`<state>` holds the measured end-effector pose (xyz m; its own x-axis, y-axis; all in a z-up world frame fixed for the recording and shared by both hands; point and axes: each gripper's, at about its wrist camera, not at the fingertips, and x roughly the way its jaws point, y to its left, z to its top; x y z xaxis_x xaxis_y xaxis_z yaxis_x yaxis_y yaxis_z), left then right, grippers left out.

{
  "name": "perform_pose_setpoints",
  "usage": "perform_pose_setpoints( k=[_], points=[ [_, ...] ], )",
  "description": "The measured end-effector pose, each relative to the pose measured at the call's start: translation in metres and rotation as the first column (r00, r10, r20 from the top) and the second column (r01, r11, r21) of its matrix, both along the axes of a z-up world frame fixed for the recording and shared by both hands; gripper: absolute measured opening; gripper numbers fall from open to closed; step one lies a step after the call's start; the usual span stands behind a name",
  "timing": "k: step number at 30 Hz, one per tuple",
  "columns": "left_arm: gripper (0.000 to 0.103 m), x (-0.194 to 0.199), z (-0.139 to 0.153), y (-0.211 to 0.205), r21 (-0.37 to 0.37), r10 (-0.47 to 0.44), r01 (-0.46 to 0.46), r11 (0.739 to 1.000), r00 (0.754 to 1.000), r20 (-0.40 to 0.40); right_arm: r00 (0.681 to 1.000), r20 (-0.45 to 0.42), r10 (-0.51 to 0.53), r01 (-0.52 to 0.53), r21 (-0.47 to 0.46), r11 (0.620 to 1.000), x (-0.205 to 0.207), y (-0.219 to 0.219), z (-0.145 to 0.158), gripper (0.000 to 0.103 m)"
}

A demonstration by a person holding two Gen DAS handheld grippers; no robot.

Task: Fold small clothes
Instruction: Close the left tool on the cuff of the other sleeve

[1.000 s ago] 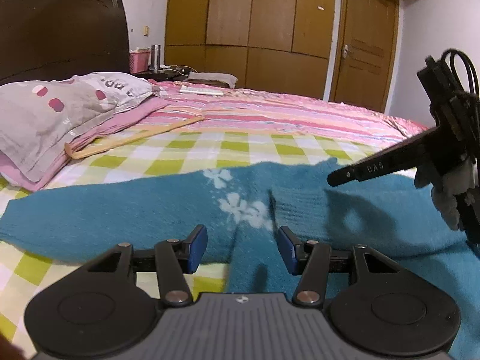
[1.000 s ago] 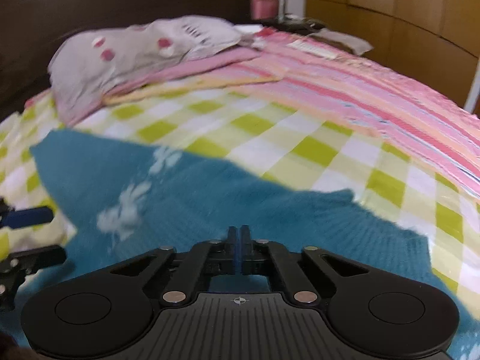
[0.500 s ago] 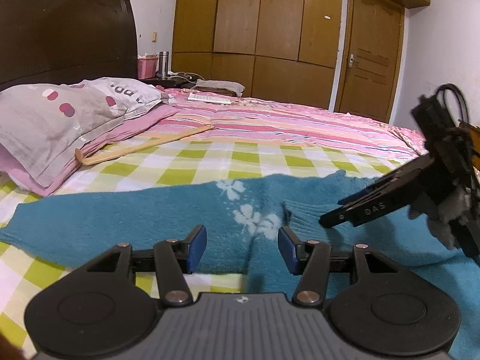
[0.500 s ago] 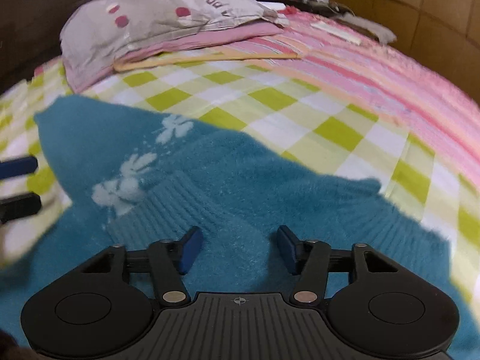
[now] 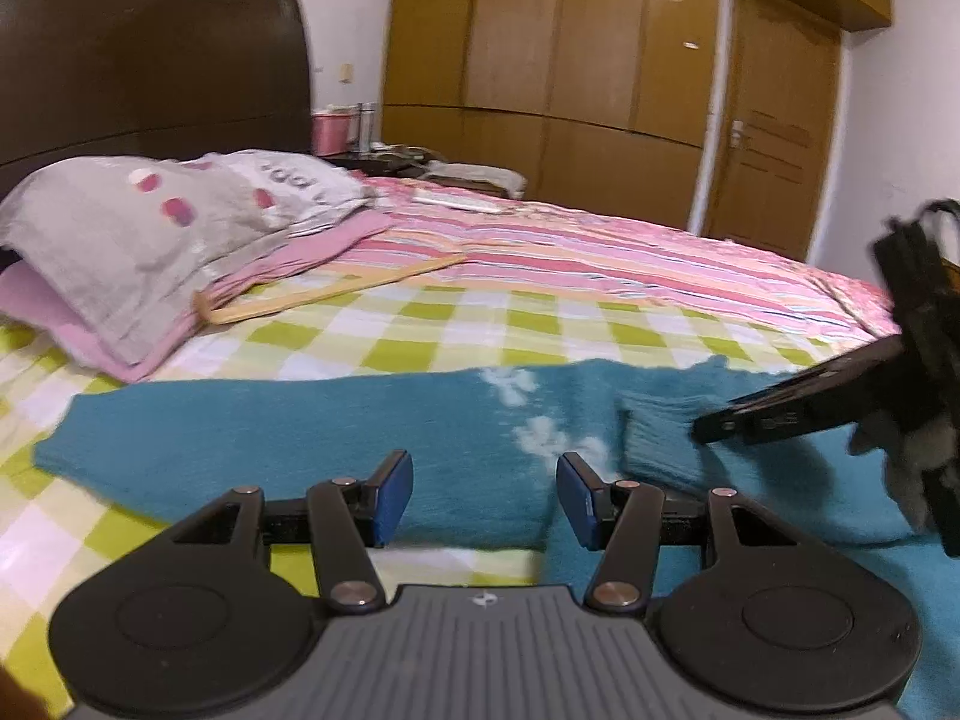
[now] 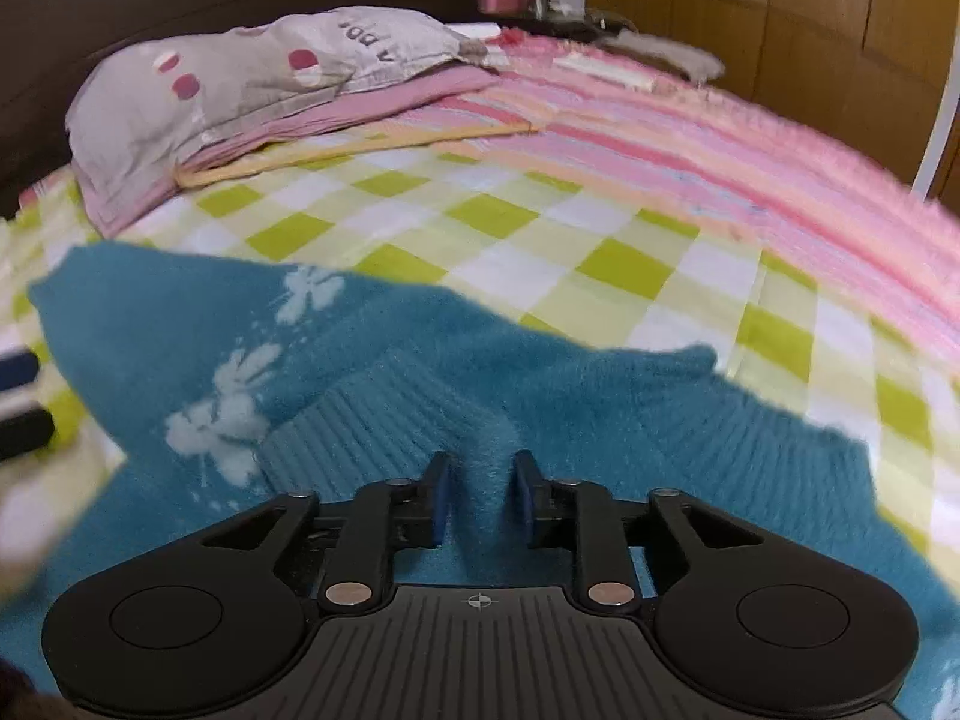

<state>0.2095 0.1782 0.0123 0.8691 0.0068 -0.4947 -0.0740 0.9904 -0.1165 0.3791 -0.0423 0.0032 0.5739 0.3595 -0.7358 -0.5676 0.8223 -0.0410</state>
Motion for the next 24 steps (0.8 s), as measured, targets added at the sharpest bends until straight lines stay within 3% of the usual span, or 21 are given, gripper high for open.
perform_pose_setpoints(
  k=[1,5,8,12,18,24],
  points=[
    [0.063,-0.002,0.0,0.006,-0.003,0.024,-0.024,1.0,1.0,-0.002,1.0,0.015,-0.005,0.005,0.021,1.0,-0.005,-0.001,0.004,0.035],
    [0.064,-0.01,-0.001,0.04,-0.005,0.174,-0.174,0.985,0.985,-0.011,0.997,0.078,-0.009,0.003,0.069,0.998,-0.029,-0.004,0.02,0.04],
    [0.064,-0.008,-0.01,0.07,-0.03,0.295,-0.296,0.955,0.955,-0.044,0.996,0.09,-0.018,0.01,0.096,0.995,-0.042,-0.008,0.025,0.041],
    [0.063,-0.009,-0.028,0.117,-0.123,0.408,-0.421,0.898,0.905,-0.121,0.997,0.077,-0.028,0.016,0.143,0.99,-0.056,-0.01,0.027,0.041],
    [0.06,0.014,-0.057,0.156,-0.239,0.456,-0.5,0.833,0.863,-0.215,0.997,0.077,-0.005,-0.008,0.167,0.986,-0.071,-0.001,0.029,0.039],
    [0.06,0.031,-0.061,0.156,-0.229,0.455,-0.491,0.841,0.869,-0.194,0.998,0.066,0.022,-0.032,0.158,0.987,-0.07,0.018,0.026,0.039]
  ],
)
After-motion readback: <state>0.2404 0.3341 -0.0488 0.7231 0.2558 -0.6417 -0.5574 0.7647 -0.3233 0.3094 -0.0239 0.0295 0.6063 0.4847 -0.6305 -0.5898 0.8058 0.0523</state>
